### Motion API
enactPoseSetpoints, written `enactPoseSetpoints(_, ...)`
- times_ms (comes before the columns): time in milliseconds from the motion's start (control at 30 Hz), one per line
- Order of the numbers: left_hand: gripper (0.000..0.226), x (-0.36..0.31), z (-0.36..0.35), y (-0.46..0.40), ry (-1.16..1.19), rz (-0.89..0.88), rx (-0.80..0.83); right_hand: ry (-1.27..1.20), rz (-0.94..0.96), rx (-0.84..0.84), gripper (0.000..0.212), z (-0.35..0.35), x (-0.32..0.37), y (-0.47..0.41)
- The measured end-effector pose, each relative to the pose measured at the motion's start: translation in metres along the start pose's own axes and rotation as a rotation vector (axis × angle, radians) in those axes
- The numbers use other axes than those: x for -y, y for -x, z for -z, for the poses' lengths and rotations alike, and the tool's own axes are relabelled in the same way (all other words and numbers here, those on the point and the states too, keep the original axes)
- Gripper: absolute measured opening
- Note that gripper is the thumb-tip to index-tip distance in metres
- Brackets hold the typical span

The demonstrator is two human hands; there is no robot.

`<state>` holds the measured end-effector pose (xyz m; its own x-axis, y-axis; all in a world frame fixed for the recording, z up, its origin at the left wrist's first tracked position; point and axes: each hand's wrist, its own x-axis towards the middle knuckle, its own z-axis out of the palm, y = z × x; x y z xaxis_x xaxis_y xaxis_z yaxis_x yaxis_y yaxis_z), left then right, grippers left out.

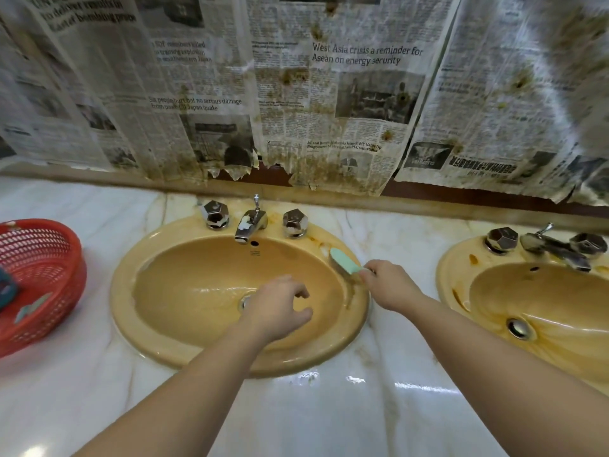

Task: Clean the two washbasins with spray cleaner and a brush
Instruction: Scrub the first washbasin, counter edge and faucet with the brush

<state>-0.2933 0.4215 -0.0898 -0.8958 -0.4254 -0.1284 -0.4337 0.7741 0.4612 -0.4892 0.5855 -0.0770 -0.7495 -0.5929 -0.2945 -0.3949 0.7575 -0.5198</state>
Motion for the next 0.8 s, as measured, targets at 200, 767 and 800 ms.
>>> enactPoseSetpoints(200, 0.047, 0.042, 0.064, -0.045, -0.092, -0.051, -0.129, 0.099, -0.001, 0.053, 0.029, -0.004, 0.037, -0.053)
enactPoseSetpoints(767, 0.068, 0.095, 0.078, -0.09, -0.102, -0.231, -0.015, 0.124, -0.015, 0.152, 0.028, 0.008, 0.062, -0.101)
enactPoseSetpoints(800, 0.07, 0.094, 0.078, -0.09, -0.098, -0.229, -0.007, 0.118, -0.033, 0.116, 0.032, 0.009, 0.059, -0.103)
